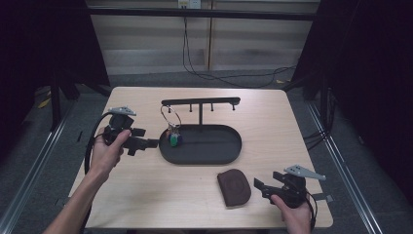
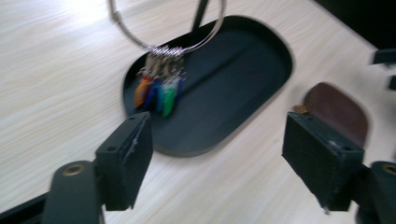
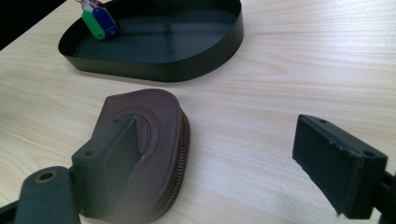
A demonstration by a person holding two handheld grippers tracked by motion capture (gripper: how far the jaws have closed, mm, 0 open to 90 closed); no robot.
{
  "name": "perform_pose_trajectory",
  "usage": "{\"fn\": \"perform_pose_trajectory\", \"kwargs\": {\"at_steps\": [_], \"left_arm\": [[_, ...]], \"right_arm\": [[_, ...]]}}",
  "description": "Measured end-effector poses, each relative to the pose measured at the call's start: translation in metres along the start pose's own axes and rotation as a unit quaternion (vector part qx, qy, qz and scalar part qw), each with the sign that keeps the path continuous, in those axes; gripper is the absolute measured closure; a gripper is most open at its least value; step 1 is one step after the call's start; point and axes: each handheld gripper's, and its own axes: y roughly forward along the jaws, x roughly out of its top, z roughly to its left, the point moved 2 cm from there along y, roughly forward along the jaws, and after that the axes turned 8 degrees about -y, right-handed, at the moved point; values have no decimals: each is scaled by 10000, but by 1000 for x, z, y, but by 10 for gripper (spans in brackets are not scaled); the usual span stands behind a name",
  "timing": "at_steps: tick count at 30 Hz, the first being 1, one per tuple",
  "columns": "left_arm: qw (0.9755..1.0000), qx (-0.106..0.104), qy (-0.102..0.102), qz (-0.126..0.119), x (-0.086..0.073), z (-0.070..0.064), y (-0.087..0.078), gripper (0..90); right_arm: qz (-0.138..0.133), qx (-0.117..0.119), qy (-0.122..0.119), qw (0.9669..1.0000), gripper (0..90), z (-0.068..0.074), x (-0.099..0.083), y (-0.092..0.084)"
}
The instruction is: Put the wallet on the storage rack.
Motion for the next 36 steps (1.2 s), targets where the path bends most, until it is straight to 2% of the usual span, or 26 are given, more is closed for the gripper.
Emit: {"fn": "perform_pose_trajectory", "kwargs": {"at_steps": [1,4,9,14,18,19,22,26,32,33,34,36], "left_arm": [[10000,-82,-26,-7,-4,1,0,235],[10000,-31,-11,-25,-16,3,-1,230],[9999,-87,-58,-90,-39,7,-5,213],[9999,44,-47,-142,-56,10,-12,197],[9998,110,-98,-118,-72,10,-10,194],[9998,121,-103,-130,-76,10,-9,195],[9998,-40,-185,-90,-88,9,-8,193],[9998,-31,-174,29,-104,6,-9,199],[9996,-24,-268,-109,-121,4,-12,201],[9994,-41,-288,-161,-123,4,-11,201],[9993,-47,-304,-208,-125,5,-10,204],[9994,-108,-277,-183,-128,5,-6,200]], "right_arm": [[4,10,3,10000,148,0,0,0],[9,2,-11,10000,149,1,0,0],[-11,-38,31,10000,144,1,0,0],[103,-2,19,9999,145,1,0,7],[195,-61,-26,9998,151,1,1,8],[213,-10,5,9998,151,1,0,9],[247,54,-4,9997,143,1,0,9],[262,77,11,9996,141,3,2,11],[318,249,29,9992,160,8,9,12],[390,282,-1,9988,214,9,11,13],[462,344,-44,9983,221,10,14,13],[603,405,44,9973,200,12,19,15]]}}
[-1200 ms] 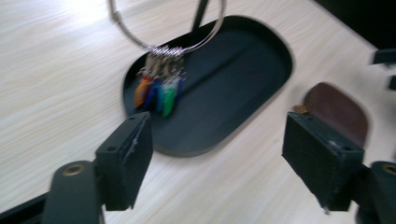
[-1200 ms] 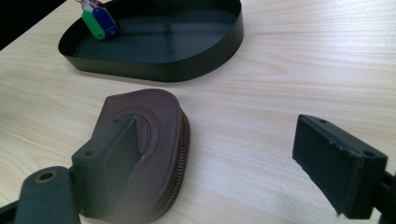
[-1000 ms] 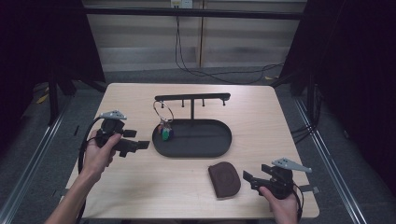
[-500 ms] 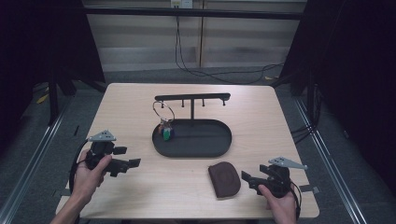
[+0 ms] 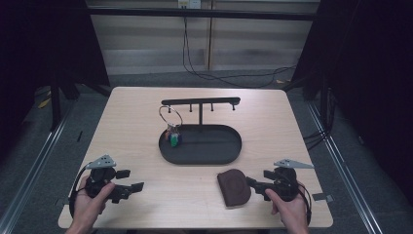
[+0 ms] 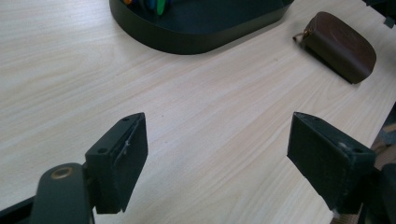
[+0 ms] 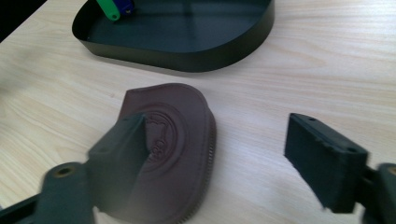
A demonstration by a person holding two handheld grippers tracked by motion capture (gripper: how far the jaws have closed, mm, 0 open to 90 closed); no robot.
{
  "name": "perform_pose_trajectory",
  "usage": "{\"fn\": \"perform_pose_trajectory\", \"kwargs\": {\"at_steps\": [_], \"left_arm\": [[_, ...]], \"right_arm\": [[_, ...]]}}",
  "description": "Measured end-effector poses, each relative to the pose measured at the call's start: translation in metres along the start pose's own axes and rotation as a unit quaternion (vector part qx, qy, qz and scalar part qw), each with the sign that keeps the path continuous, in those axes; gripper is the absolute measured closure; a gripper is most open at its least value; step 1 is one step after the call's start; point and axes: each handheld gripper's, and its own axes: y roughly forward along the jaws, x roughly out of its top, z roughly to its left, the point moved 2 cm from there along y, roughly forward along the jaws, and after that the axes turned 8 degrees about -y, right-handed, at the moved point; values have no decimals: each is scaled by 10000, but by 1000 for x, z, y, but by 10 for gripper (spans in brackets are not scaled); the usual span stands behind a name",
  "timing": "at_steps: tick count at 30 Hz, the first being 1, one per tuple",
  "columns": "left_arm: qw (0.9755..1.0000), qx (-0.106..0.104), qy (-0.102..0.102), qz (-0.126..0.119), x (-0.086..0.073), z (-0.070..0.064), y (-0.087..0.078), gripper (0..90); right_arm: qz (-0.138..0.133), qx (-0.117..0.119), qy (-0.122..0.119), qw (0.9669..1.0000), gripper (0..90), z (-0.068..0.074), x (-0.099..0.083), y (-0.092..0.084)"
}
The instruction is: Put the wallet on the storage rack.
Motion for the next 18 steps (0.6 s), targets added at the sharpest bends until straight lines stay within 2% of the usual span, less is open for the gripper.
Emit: {"fn": "perform_pose_trajectory", "kwargs": {"at_steps": [1,5,7,9,10,11,13,16,18], "left_arm": [[10000,19,39,13,-2,1,2,203],[9999,-27,41,140,-7,3,7,204],[10000,-5,29,28,-10,3,6,202],[9999,103,19,-111,-14,0,4,205],[9996,149,31,-235,-16,-1,1,214],[9995,129,102,-260,-16,-2,0,211],[9998,50,25,-215,-16,0,0,205],[9997,91,40,-218,-16,2,0,204],[9998,67,-21,-177,-17,5,0,204]], "right_arm": [[48,52,4,10000,199,1,4,1],[220,7,-177,9996,186,8,17,7],[409,26,-202,9990,178,9,21,9],[604,-41,-162,9980,180,9,23,12],[721,-44,-172,9972,178,9,23,14],[825,-51,-149,9965,179,9,23,15],[1040,-81,-110,9945,180,10,24,17],[1229,-69,-130,9923,189,11,25,20],[1428,66,-92,9897,186,13,27,22]]}}
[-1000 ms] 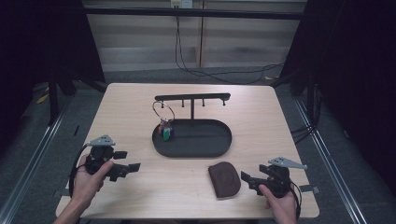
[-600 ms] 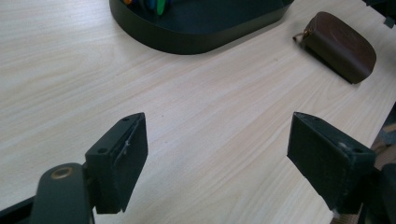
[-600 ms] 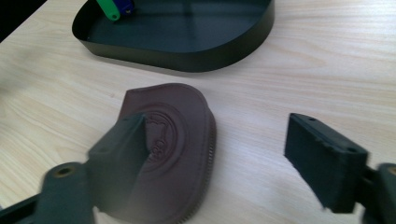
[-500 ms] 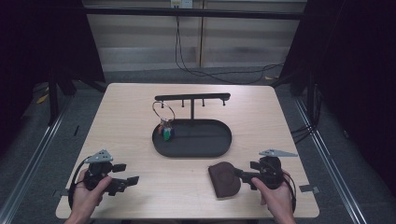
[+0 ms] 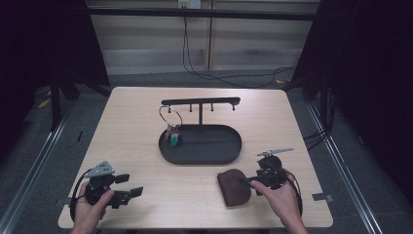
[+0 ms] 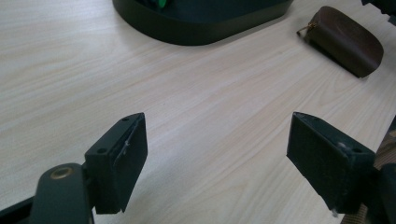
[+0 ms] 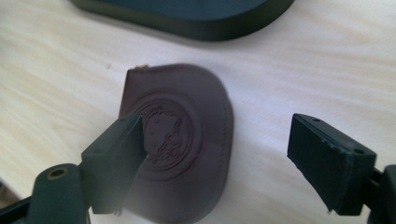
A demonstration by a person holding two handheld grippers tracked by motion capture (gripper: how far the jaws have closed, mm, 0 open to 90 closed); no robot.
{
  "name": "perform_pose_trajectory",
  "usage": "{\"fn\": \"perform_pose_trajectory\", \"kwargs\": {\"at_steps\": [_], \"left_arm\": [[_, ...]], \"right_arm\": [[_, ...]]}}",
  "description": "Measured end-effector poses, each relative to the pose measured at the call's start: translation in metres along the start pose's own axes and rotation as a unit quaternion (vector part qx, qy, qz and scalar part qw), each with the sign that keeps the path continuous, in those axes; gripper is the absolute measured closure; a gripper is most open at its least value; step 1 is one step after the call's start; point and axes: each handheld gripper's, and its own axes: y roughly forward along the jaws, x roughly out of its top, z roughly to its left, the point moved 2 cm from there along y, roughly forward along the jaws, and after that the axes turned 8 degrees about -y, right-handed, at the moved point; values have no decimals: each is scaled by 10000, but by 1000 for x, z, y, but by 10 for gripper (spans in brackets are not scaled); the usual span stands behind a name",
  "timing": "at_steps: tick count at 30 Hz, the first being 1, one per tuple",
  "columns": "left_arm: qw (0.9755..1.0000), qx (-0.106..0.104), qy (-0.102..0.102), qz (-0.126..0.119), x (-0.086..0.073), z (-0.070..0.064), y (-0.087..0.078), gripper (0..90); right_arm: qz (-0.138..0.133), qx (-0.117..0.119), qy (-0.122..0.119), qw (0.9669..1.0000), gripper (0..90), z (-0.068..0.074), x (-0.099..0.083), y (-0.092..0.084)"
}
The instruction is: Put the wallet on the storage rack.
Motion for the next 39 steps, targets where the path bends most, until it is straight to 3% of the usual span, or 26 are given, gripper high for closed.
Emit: {"fn": "perform_pose_trajectory", "kwargs": {"at_steps": [7,8,9,12,20,23,31,39], "left_arm": [[9997,-25,97,212,-2,0,5,228],[9996,-4,138,251,-3,-1,6,255],[9995,33,153,264,-3,-2,7,254],[9995,4,173,268,-3,-3,7,234],[9992,-75,306,260,-3,-7,7,214],[9990,-70,325,296,-3,-7,8,213],[9989,-9,318,348,-3,-6,10,214],[9987,-27,377,328,-3,-6,10,214]], "right_arm": [[691,88,-27,9976,227,5,11,8],[758,204,87,9969,234,6,14,9],[844,235,193,9960,238,6,15,10],[1137,76,176,9933,241,7,22,11],[1747,133,158,9844,260,10,31,24],[1796,141,140,9835,249,11,31,27],[1627,224,299,9860,229,8,30,32],[1787,139,305,9833,269,9,30,43]]}}
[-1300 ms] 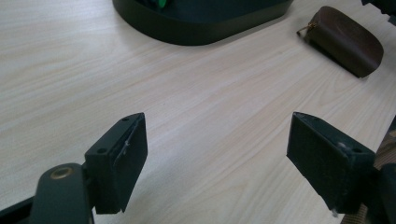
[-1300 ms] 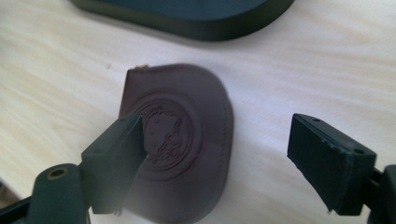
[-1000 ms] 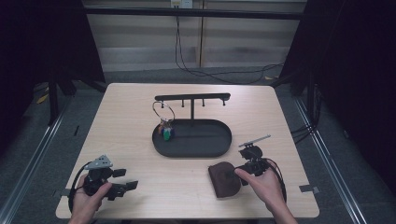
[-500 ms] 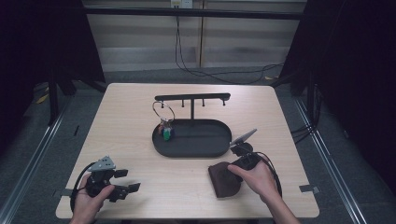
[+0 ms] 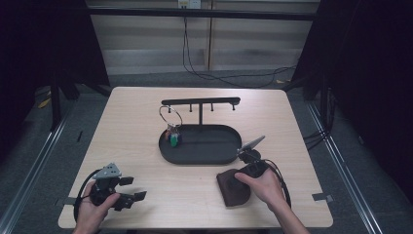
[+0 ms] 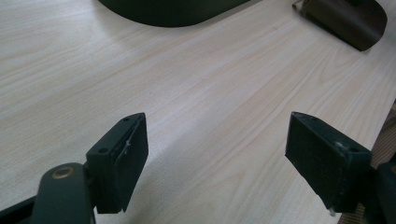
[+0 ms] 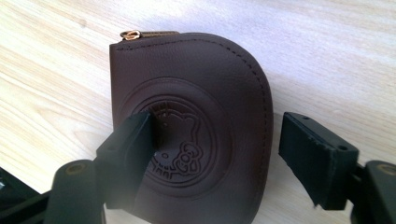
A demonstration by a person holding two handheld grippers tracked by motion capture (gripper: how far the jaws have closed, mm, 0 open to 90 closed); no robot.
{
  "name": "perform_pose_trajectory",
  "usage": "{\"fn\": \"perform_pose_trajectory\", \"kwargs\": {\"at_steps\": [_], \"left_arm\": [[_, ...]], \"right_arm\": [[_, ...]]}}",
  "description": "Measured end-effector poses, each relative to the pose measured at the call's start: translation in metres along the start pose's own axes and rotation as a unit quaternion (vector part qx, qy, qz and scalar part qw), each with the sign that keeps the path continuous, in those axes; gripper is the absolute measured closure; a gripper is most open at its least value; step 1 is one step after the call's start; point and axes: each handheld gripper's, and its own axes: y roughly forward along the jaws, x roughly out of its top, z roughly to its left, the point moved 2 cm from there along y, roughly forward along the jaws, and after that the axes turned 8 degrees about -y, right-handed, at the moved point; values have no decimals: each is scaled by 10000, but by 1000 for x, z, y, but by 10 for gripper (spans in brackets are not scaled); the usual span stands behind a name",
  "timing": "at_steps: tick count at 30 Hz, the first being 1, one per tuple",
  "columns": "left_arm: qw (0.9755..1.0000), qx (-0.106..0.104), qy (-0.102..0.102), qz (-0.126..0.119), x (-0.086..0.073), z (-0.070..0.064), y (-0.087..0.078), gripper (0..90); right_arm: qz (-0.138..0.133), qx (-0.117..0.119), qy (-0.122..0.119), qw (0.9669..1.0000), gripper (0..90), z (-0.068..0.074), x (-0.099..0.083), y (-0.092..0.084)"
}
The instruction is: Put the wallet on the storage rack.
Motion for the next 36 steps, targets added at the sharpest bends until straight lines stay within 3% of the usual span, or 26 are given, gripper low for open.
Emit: {"fn": "perform_pose_trajectory", "kwargs": {"at_steps": [7,11,22,23,24,26,31,36], "left_arm": [[10000,-28,-12,26,0,-1,1,213],[10000,5,-25,23,0,0,2,214],[10000,41,-89,-5,0,4,0,219],[9999,42,-92,-3,0,4,0,218],[9999,40,-92,-1,0,4,0,219],[10000,30,-91,4,0,4,0,219],[10000,34,-93,2,0,4,0,219],[9999,92,-107,30,0,4,0,219]], "right_arm": [[-8,61,-50,10000,339,1,1,1],[-11,217,-51,9998,366,-1,1,2],[41,236,-54,9997,384,-1,2,2],[42,270,-46,9996,396,-2,2,2],[-16,270,-38,9996,483,-3,2,0],[-168,330,28,9993,555,-7,2,-5],[-186,428,83,9989,559,-12,-1,-5],[-251,432,37,9987,645,-12,-2,-10]]}}
